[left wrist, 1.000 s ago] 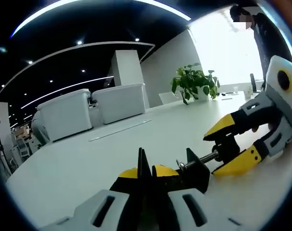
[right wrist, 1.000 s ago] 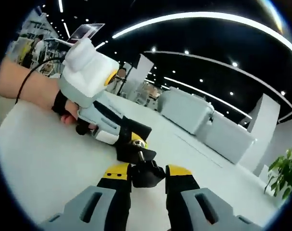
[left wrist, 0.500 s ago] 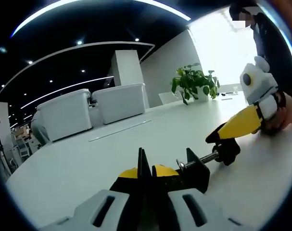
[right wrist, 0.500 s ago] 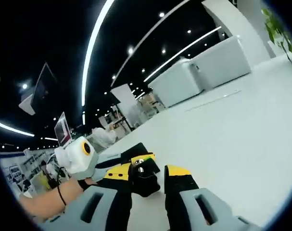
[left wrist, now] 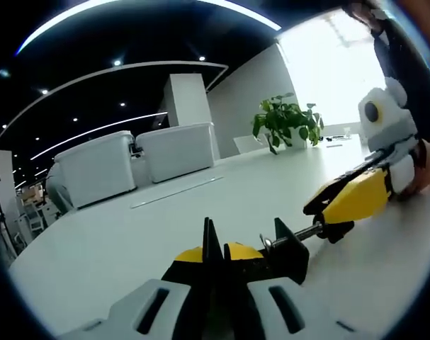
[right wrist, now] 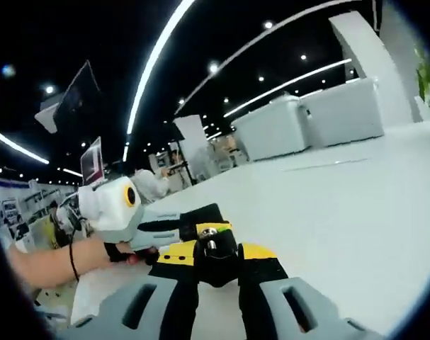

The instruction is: Clamp the fixed fixture on the desktop, loosen the retaining clip, secure it to the edge of the desk, and tighten the retaining clip.

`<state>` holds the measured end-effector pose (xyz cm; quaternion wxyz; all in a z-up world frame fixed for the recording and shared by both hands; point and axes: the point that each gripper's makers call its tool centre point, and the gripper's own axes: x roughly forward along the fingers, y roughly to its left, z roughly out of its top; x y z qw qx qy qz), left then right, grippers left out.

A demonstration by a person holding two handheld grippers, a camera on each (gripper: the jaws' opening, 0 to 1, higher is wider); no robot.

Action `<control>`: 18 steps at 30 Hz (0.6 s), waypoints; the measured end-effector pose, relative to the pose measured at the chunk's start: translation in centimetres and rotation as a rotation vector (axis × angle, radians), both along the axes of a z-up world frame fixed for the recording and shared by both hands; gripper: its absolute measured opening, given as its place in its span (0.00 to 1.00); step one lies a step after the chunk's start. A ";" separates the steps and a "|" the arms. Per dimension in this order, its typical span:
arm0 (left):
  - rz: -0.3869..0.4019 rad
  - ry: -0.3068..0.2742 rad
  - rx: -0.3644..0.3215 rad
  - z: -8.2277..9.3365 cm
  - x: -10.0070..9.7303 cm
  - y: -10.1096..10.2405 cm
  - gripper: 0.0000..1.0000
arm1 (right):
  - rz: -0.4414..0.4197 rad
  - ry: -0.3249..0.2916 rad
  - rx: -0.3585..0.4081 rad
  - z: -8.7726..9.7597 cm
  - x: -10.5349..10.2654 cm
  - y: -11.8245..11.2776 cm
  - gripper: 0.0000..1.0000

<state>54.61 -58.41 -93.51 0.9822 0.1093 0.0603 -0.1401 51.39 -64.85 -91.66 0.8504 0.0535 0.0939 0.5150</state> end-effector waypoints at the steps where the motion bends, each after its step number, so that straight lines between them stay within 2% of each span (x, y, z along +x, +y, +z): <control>1: 0.001 0.000 0.000 0.0 0.0 0.0 0.07 | -0.004 -0.038 -0.017 0.1 -0.1 0.0 0.20; 3: 0.003 -0.001 0.001 0.0 0.0 0.0 0.07 | -0.007 -0.100 -0.047 0.2 -0.2 0.1 0.20; 5: 0.003 -0.001 0.001 0.0 0.0 0.0 0.07 | -0.012 -0.207 -0.099 0.4 -0.4 0.2 0.20; 7: 0.002 0.000 0.000 0.0 -0.1 0.0 0.07 | -0.017 -0.281 -0.138 0.5 -0.6 0.3 0.20; 10: 0.001 0.000 0.000 0.0 0.0 0.0 0.07 | -0.012 -0.451 -0.235 0.6 -0.9 0.5 0.20; 11: 0.001 0.000 0.000 0.0 0.0 0.0 0.07 | -0.004 -0.544 -0.283 0.7 -1.1 0.6 0.20; 12: 0.002 0.000 0.001 0.0 0.0 0.0 0.07 | -0.005 -0.588 -0.313 0.5 -1.4 0.7 0.20; 15: 0.003 -0.001 0.001 0.0 -0.1 0.0 0.07 | -0.021 -0.577 -0.306 0.5 -1.4 0.7 0.20; 18: 0.003 0.000 0.001 0.0 0.0 0.0 0.07 | -0.027 -0.624 -0.337 0.5 -1.3 0.8 0.20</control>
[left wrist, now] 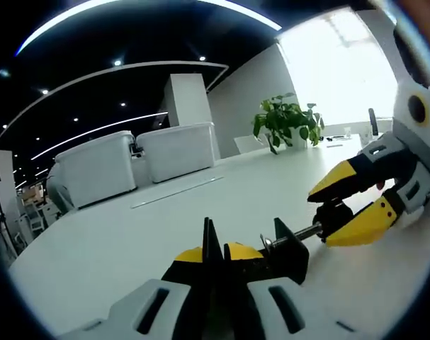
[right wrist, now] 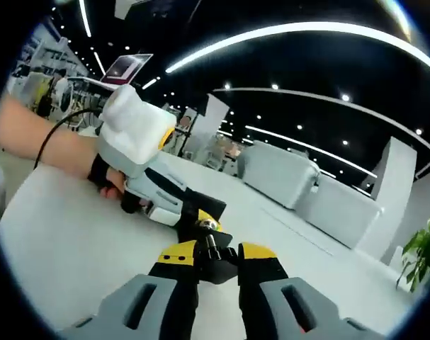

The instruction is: Clamp the fixed fixture on the desktop, loosen the retaining clip, secure it to the edge of the desk, and tighten the retaining clip.

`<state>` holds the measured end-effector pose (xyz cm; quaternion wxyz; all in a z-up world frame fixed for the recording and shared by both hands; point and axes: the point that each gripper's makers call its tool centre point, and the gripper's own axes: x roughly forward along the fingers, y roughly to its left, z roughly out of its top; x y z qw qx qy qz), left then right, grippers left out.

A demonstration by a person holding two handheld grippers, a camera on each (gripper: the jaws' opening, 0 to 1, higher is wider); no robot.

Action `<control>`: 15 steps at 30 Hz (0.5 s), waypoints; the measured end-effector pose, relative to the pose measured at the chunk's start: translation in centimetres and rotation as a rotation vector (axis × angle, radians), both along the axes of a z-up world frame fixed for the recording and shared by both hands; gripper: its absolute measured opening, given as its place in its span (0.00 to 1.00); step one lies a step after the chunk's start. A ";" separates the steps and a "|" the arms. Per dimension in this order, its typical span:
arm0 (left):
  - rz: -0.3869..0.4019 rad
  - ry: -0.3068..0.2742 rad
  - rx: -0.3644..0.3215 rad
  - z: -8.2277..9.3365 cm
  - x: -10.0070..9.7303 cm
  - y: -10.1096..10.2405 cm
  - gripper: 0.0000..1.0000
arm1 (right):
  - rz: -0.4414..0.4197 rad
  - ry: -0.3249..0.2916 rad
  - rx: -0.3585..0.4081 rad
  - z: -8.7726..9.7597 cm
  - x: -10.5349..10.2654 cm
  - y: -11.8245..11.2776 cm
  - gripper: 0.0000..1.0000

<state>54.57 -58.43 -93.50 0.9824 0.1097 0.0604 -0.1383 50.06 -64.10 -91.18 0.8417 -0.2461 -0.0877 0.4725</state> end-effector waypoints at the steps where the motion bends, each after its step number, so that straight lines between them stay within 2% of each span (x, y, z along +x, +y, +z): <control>1: 0.001 0.000 0.000 0.0 0.0 0.0 0.07 | -0.002 -0.025 -0.015 0.0 -0.1 0.0 0.20; 7: 0.008 0.000 -0.001 0.0 0.1 0.2 0.07 | -0.005 -0.070 -0.047 -0.1 0.2 0.2 0.20; 12: 0.012 0.000 -0.001 0.0 0.1 0.2 0.07 | -0.016 -0.187 -0.126 -0.2 0.2 0.4 0.21; 14: 0.012 0.000 -0.001 0.0 0.1 0.3 0.07 | -0.019 -0.187 -0.126 -0.2 0.2 0.4 0.21; 15: 0.013 0.000 -0.001 0.0 0.1 0.3 0.07 | -0.020 -0.165 -0.115 -0.2 0.3 0.4 0.21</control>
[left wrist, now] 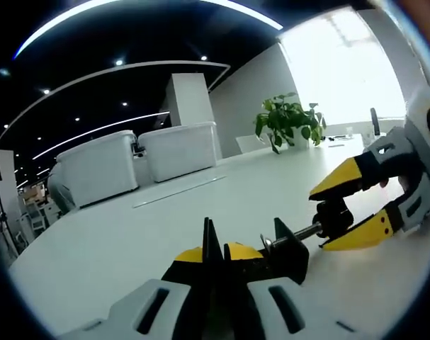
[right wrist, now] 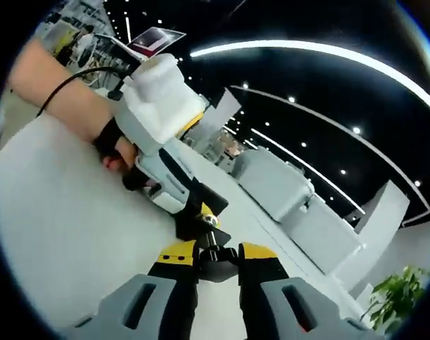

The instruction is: Clamp the fixed fixture on the desktop, loosen the retaining clip, secure it to the edge of the desk, and tighten the retaining clip.

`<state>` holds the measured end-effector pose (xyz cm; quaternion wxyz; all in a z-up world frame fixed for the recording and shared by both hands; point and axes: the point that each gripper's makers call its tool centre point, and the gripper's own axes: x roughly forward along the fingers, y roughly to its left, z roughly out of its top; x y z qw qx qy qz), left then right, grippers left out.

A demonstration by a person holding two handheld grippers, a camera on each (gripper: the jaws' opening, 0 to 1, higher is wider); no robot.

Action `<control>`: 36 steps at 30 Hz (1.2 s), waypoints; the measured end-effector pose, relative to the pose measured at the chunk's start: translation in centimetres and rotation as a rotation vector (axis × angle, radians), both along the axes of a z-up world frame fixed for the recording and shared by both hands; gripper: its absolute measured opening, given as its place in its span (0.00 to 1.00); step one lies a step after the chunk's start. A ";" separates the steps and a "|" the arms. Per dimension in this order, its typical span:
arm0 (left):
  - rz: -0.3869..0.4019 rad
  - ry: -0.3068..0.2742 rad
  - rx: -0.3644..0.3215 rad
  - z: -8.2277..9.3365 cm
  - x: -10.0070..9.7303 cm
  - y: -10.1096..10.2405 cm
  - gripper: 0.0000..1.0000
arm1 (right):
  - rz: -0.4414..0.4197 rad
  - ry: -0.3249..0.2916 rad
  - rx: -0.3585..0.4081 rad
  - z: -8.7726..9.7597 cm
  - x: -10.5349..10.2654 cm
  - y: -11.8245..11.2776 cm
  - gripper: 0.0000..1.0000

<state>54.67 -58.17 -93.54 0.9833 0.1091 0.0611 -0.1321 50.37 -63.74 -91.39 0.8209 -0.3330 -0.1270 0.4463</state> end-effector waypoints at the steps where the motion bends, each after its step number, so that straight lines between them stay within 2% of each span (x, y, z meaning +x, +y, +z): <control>1: 0.000 0.000 0.000 0.0 0.0 0.0 0.07 | -0.001 0.045 0.026 0.0 0.1 -0.1 0.22; 2: 0.001 0.000 0.000 0.0 0.0 0.0 0.07 | -0.001 0.098 0.061 0.1 0.1 -0.2 0.22; 4: 0.001 0.000 0.001 0.0 0.0 0.0 0.07 | -0.001 0.251 0.174 0.4 0.3 -0.4 0.24; 5: 0.002 -0.001 0.001 0.0 0.0 0.0 0.07 | 0.029 0.397 0.272 0.8 -0.1 -0.5 0.26; 6: 0.002 -0.001 0.001 0.0 0.0 0.0 0.07 | 0.036 0.516 0.345 0.9 -0.1 -0.6 0.30; 7: 0.001 -0.001 0.002 0.0 0.0 0.0 0.07 | 0.043 0.578 0.381 1.0 0.0 -0.8 0.32; 8: 0.002 -0.001 0.001 0.0 0.0 0.0 0.07 | 0.058 0.667 0.435 1.2 0.2 -1.2 0.31; 10: 0.001 -0.001 0.001 0.0 0.0 0.0 0.07 | 0.052 0.728 0.501 1.5 0.9 -1.8 0.28; 12: 0.000 -0.001 0.001 0.0 0.0 0.0 0.07 | 0.040 0.814 0.571 1.6 1.4 -2.3 0.22; 15: -0.001 -0.001 0.002 0.0 0.0 0.0 0.07 | 0.021 0.938 0.613 1.1 2.0 -2.6 0.22; 16: -0.001 -0.001 0.002 0.0 0.0 0.0 0.07 | 0.026 0.957 0.617 1.1 2.0 -2.5 0.22; 19: -0.001 -0.001 0.002 0.0 0.0 0.0 0.07 | 0.034 0.963 0.613 1.1 1.9 -2.1 0.22; 21: -0.001 -0.001 0.002 0.0 0.0 0.0 0.07 | 0.017 0.984 0.574 0.1 1.9 -1.9 0.22; 22: -0.001 -0.001 0.002 0.0 0.0 0.0 0.07 | 0.012 0.976 0.571 0.0 2.0 -1.8 0.22; 25: -0.002 0.000 0.001 0.0 0.1 0.0 0.07 | 0.006 1.003 0.541 -0.7 2.1 -1.4 0.21; 31: -0.002 0.000 0.001 0.1 0.0 0.1 0.07 | 0.018 1.025 0.539 -0.7 2.2 -1.3 0.20; 34: -0.003 -0.001 0.001 0.1 0.0 0.1 0.07 | 0.025 0.983 0.524 -0.6 1.9 -1.2 0.20; 36: -0.003 -0.001 0.001 0.1 0.0 0.1 0.07 | 0.032 0.911 0.495 -0.4 1.7 -1.2 0.20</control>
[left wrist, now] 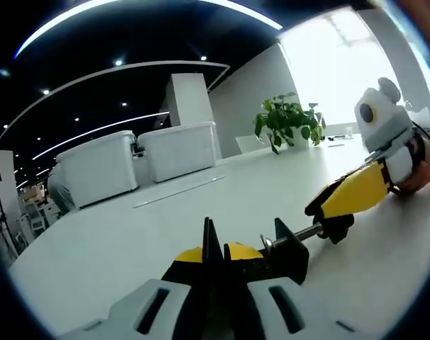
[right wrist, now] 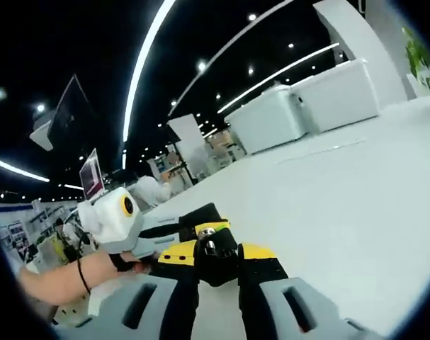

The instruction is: Clamp the fixed fixture on the desktop, loosen the retaining clip, secure it to the edge of the desk, and tighten the retaining clip.

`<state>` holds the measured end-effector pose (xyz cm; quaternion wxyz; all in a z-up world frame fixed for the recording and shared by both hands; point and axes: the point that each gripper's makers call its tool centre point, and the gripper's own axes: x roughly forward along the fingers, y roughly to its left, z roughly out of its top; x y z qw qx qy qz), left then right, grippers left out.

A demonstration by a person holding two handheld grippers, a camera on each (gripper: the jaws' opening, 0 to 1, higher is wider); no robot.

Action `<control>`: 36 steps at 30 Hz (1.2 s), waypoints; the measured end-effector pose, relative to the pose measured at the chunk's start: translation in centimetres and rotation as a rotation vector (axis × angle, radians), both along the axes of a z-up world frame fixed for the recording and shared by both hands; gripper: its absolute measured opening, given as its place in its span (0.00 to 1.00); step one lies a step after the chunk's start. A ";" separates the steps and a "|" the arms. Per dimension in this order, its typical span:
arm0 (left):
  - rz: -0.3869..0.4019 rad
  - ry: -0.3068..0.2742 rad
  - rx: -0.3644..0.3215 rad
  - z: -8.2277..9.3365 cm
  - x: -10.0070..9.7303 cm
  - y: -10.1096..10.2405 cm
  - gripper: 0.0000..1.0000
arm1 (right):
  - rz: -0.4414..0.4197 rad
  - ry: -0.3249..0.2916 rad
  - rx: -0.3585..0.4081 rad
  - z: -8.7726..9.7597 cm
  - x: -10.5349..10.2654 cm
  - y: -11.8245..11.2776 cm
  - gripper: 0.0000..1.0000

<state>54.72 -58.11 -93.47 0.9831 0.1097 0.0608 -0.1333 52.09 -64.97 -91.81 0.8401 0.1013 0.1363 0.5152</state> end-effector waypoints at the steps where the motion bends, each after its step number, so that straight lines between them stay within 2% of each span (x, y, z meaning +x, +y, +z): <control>1: 0.000 0.000 0.000 0.0 0.0 0.0 0.07 | 0.001 -0.062 -0.022 0.2 -0.1 0.0 0.20; 4: 0.000 -0.001 0.001 0.0 0.0 0.0 0.07 | -0.009 -0.203 -0.076 0.4 -0.5 0.2 0.20; 7: 0.001 -0.002 0.001 0.0 0.0 0.0 0.07 | -0.023 -0.307 -0.128 0.6 -0.7 0.3 0.20; 11: 0.003 -0.002 0.001 0.0 0.0 0.0 0.07 | -0.020 -0.540 -0.241 0.8 -1.4 0.5 0.20; 12: 0.004 -0.002 0.001 0.0 0.0 0.0 0.07 | -0.021 -0.577 -0.262 0.8 -1.5 0.6 0.20; 15: 0.005 -0.002 0.001 0.0 0.0 0.0 0.07 | -0.030 -0.642 -0.303 0.8 -1.5 0.6 0.20; 19: 0.008 0.000 0.000 0.0 -0.1 0.0 0.07 | -0.032 -0.782 -0.381 0.8 -2.0 0.8 0.20; 22: 0.009 0.001 -0.001 -0.1 -0.1 0.0 0.07 | -0.035 -0.863 -0.433 0.8 -2.0 1.0 0.20; 28: 0.012 -0.002 0.002 0.0 -0.1 0.0 0.07 | -0.033 -0.983 -0.517 0.5 -2.0 1.2 0.21; 30: 0.015 0.000 0.000 -0.1 -0.1 0.1 0.07 | -0.035 -0.975 -0.509 0.6 -1.8 1.2 0.21; 31: 0.016 -0.001 0.001 -0.1 -0.1 0.1 0.07 | -0.032 -0.943 -0.487 0.6 -1.7 1.2 0.21; 34: 0.015 0.000 0.000 -0.1 -0.1 0.1 0.07 | -0.023 -0.777 -0.407 0.4 -1.3 0.9 0.21; 35: 0.015 -0.001 0.000 -0.1 0.0 0.1 0.07 | -0.020 -0.682 -0.339 0.7 -1.3 0.8 0.22; 36: 0.014 -0.001 0.000 -0.1 0.0 0.1 0.07 | -0.013 -0.562 -0.236 1.1 -1.5 0.8 0.24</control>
